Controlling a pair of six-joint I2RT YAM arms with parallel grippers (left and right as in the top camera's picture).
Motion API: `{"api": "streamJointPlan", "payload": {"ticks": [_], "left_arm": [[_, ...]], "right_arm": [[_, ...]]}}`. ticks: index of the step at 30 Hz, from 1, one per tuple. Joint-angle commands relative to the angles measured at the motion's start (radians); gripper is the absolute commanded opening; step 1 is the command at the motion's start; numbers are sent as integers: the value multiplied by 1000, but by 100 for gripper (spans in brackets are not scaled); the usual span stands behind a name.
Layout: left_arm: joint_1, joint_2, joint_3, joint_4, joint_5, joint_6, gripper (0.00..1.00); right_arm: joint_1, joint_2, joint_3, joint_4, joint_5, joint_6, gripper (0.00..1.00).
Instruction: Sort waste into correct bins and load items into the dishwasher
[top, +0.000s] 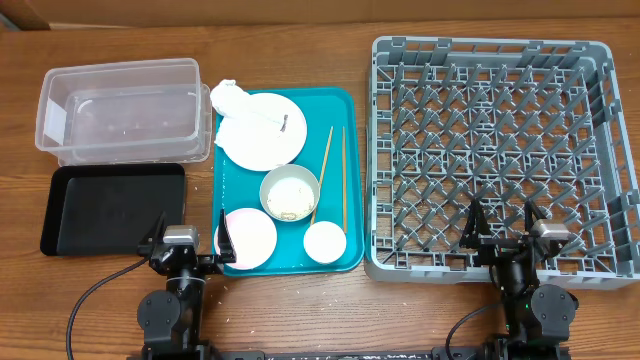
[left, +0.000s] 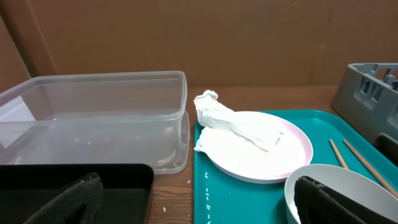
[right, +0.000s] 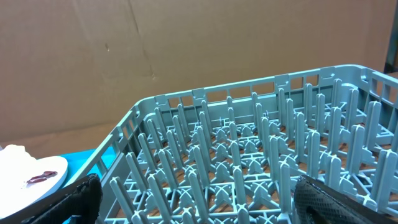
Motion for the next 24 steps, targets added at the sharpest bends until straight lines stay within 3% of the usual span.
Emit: {"api": "streamJointPlan", "payload": {"ticks": [1, 24], "left_arm": [[6, -11, -7, 1, -10, 12, 100], [6, -10, -7, 1, -10, 12, 100]], "right_arm": [[-5, -8, -11, 5, -3, 0, 100], [-5, -8, -10, 2, 27, -10, 100]]}}
